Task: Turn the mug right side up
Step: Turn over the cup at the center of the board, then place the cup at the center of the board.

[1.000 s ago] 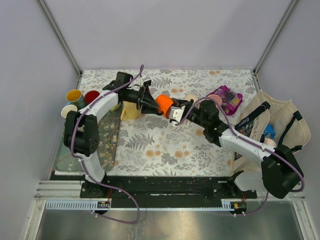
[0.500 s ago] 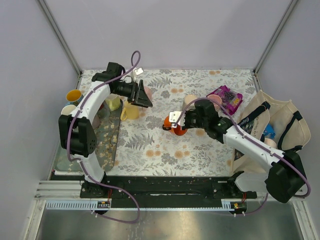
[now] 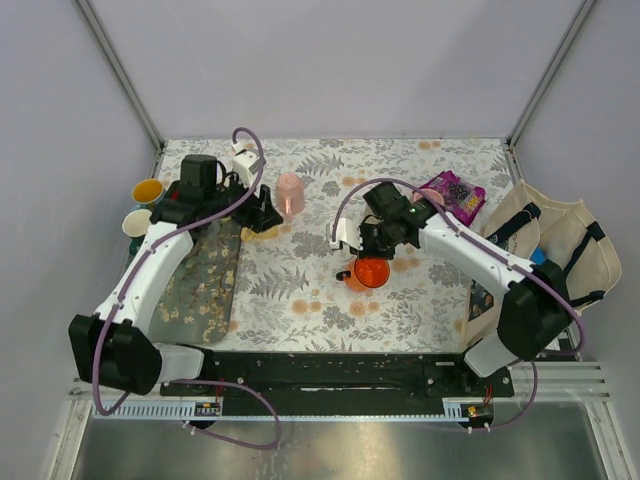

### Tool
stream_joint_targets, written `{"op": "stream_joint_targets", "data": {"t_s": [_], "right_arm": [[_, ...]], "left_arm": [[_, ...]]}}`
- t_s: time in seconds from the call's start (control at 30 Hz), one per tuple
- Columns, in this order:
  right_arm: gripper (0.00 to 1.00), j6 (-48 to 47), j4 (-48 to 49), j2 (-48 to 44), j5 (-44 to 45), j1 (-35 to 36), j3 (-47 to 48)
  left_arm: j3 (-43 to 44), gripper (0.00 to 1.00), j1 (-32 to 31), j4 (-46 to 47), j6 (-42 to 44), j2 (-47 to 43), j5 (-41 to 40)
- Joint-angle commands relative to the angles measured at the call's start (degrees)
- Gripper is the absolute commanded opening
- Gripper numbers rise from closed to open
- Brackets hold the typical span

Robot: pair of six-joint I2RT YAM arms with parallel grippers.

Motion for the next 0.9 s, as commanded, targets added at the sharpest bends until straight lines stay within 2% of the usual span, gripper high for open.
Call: {"op": "stream_joint_targets", "data": {"t_s": [0.0,0.33,0.67,0.73,0.87], "right_arm": [[0.0,1.82,-5.81,3.93,2.49,0.03,5.74],[0.0,4.64,-4.93,11.05,4.51,1.08,10.4],[0.01,7.54,-5.02,15.63,7.06,2.58,12.52],[0.03,7.72,-5.19,15.8,7.41,2.75,12.52],[0.15,8.42,-5.37,16.24,7.77,2.84,12.52]], "left_arm": [[-5.1,0.7,0.06,10.12,0.54,-5.31,-4.54],[-10.38,0.7,0.06,7.93,0.26,-11.55,-5.5],[-8.89,0.7,0.06,7.31,2.2,-12.09,-6.65],[-9.07,0.7,0.06,7.66,2.46,-12.18,-6.38],[-9.42,0.7,-0.12,7.75,4.13,-12.26,-7.26]]}}
